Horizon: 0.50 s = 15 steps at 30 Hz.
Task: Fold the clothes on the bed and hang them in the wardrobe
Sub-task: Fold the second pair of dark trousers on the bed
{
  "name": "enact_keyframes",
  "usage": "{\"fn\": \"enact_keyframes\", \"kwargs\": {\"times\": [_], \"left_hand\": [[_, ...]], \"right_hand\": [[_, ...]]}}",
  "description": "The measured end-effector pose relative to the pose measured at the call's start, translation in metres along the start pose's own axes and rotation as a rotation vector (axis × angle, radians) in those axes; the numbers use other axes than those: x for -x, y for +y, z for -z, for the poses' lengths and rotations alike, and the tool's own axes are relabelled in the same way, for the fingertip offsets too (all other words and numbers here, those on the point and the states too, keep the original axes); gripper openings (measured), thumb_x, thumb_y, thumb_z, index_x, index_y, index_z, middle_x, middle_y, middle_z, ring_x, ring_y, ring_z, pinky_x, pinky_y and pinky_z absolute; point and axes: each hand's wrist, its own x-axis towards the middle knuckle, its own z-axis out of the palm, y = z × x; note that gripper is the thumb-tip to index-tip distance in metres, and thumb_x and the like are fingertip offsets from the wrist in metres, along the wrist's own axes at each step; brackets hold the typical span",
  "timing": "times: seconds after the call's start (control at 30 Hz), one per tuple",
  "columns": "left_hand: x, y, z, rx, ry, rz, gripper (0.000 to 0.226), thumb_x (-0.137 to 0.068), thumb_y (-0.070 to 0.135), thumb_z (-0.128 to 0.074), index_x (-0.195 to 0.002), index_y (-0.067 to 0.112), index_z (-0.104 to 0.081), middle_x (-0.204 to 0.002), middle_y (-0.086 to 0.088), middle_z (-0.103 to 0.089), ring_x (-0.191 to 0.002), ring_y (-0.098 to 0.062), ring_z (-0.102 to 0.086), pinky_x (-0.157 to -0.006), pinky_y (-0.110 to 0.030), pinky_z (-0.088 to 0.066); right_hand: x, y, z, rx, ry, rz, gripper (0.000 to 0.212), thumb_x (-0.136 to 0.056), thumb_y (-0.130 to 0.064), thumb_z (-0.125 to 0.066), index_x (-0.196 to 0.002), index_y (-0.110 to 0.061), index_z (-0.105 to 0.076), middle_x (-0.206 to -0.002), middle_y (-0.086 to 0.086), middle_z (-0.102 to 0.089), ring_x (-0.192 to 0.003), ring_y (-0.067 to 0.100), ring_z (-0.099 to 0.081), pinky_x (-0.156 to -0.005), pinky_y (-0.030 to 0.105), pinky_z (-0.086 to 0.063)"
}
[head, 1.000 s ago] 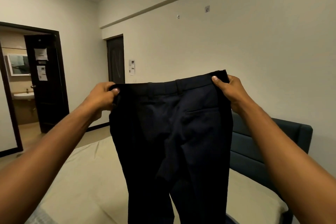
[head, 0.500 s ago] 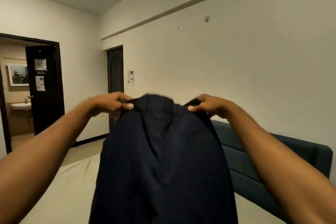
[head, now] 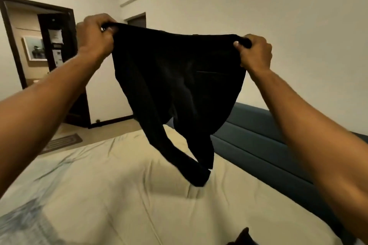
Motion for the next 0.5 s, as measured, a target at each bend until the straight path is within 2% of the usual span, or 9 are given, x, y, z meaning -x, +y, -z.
{"fn": "enact_keyframes", "kwargs": {"times": [0.1, 0.13, 0.2, 0.23, 0.3, 0.4, 0.47, 0.5], "left_hand": [[0.022, -0.026, 0.017, 0.009, -0.121, 0.024, 0.016, -0.094, 0.018, -0.06, -0.102, 0.024, -0.073, -0.099, -0.006, -0.071, -0.092, -0.025, -0.07, -0.085, -0.048, -0.06], [0.032, -0.032, 0.023, -0.006, -0.169, 0.039, 0.014, -0.096, 0.016, -0.06, -0.101, 0.023, -0.072, -0.098, -0.006, -0.069, -0.09, -0.025, -0.07, -0.084, -0.048, -0.06], [0.054, -0.038, 0.028, 0.025, -0.242, 0.098, 0.01, -0.1, 0.016, -0.058, -0.1, 0.02, -0.067, -0.099, -0.01, -0.068, -0.089, -0.025, -0.069, -0.081, -0.047, -0.061], [0.066, -0.04, 0.03, 0.03, -0.272, 0.131, 0.009, -0.101, 0.016, -0.057, -0.099, 0.018, -0.066, -0.1, -0.013, -0.068, -0.091, -0.026, -0.069, -0.08, -0.046, -0.061], [0.087, -0.038, 0.034, 0.006, -0.315, 0.196, 0.009, -0.102, 0.017, -0.056, -0.099, 0.016, -0.065, -0.1, -0.016, -0.067, -0.092, -0.03, -0.069, -0.078, -0.046, -0.062], [0.088, -0.032, 0.049, -0.014, -0.281, 0.203, 0.011, -0.102, 0.021, -0.057, -0.097, 0.016, -0.065, -0.097, -0.014, -0.067, -0.088, -0.03, -0.069, -0.076, -0.048, -0.062], [0.073, -0.017, 0.066, -0.011, -0.175, 0.151, 0.015, -0.1, 0.028, -0.056, -0.096, 0.018, -0.066, -0.095, -0.013, -0.068, -0.087, -0.031, -0.068, -0.079, -0.049, -0.06], [0.062, -0.007, 0.074, -0.024, -0.1, 0.11, 0.019, -0.098, 0.031, -0.055, -0.096, 0.016, -0.066, -0.094, -0.013, -0.068, -0.09, -0.033, -0.067, -0.081, -0.044, -0.057]], "right_hand": [[0.02, 0.004, -0.003, -0.033, -0.077, -0.025, 0.016, -0.086, -0.041, -0.068, -0.083, -0.025, -0.068, -0.077, 0.001, -0.068, -0.076, 0.029, -0.069, -0.075, 0.046, -0.059], [0.031, 0.004, -0.005, -0.012, -0.085, -0.028, 0.02, -0.087, -0.042, -0.068, -0.085, -0.022, -0.068, -0.079, 0.002, -0.068, -0.077, 0.028, -0.068, -0.073, 0.044, -0.057], [0.052, 0.008, -0.009, 0.047, -0.085, -0.048, 0.024, -0.09, -0.041, -0.065, -0.086, -0.018, -0.063, -0.083, 0.004, -0.065, -0.08, 0.025, -0.061, -0.068, 0.034, -0.044], [0.065, 0.009, -0.01, 0.079, -0.088, -0.066, 0.023, -0.092, -0.041, -0.063, -0.086, -0.018, -0.061, -0.086, 0.005, -0.063, -0.081, 0.024, -0.057, -0.069, 0.03, -0.038], [0.089, 0.011, -0.013, 0.097, -0.112, -0.119, 0.022, -0.095, -0.039, -0.061, -0.087, -0.019, -0.059, -0.089, 0.005, -0.06, -0.087, 0.027, -0.057, -0.071, 0.029, -0.034], [0.102, -0.004, -0.009, 0.067, -0.084, -0.153, 0.021, -0.096, -0.038, -0.059, -0.091, -0.018, -0.06, -0.093, 0.006, -0.062, -0.097, 0.032, -0.061, -0.074, 0.029, -0.035], [0.1, -0.027, 0.0, 0.03, 0.012, -0.133, 0.023, -0.096, -0.039, -0.059, -0.099, -0.016, -0.065, -0.103, 0.008, -0.068, -0.101, 0.033, -0.061, -0.075, 0.029, -0.036], [0.098, -0.041, 0.006, 0.014, 0.07, -0.113, 0.025, -0.097, -0.039, -0.058, -0.104, -0.016, -0.066, -0.108, 0.009, -0.069, -0.104, 0.032, -0.061, -0.076, 0.028, -0.036]]}}
